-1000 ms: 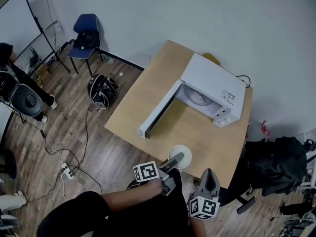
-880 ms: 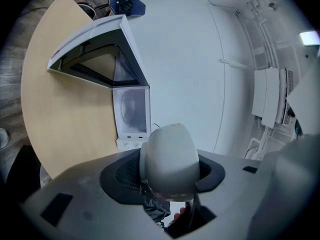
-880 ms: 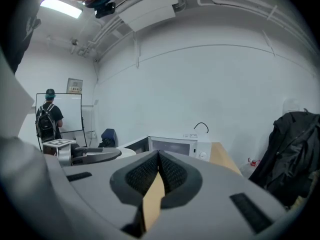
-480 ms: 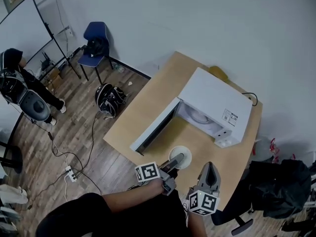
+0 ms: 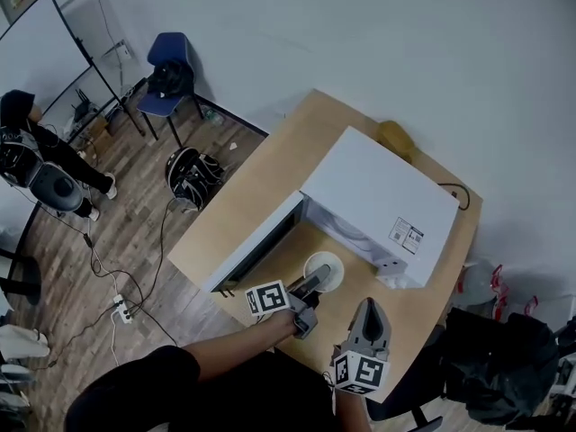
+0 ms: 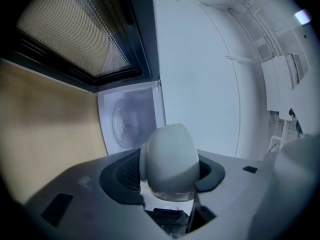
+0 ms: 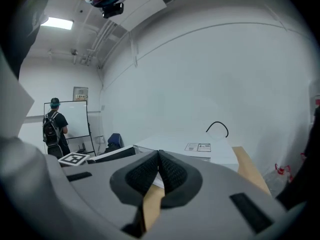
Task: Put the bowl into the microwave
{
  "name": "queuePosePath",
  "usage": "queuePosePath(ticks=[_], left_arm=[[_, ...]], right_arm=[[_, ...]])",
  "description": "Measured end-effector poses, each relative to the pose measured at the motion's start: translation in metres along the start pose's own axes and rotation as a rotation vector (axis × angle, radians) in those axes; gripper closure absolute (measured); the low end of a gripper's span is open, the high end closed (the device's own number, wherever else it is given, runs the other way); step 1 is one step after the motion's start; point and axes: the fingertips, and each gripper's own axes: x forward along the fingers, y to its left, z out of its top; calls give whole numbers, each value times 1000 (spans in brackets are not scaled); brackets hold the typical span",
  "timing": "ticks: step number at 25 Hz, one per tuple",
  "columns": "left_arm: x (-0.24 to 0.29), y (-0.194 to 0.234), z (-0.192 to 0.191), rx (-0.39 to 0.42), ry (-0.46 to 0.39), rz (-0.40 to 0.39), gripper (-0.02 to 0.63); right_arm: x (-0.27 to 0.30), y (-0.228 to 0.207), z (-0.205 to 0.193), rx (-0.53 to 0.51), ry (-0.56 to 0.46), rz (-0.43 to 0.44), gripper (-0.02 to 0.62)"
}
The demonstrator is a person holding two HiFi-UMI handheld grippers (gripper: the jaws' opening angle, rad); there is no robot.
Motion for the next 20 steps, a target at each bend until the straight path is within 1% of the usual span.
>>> queuePosePath(ticks=[3,6,9,11,17,20], left_arm=[[21,21,5,-5,-13,30,376],[37,34,12,-38,-46,30,377],[52,57,25,-23,-73,90,377],[69,70,29,-13,-77,107,376],[105,94,42,-12,-86,112,377],[119,102,47,-26,-93,125,376]], right_arm=[[12,-5,-2,-12,14,21,535],[18,-5,-10,-7,44,40,535],[26,-8,-20,-5,74,58,535],[29,-14,-24,-7,76,65,535],[30,-30,-39,-7,113,53,535],[31,-37,-43,-15,125,50,535]])
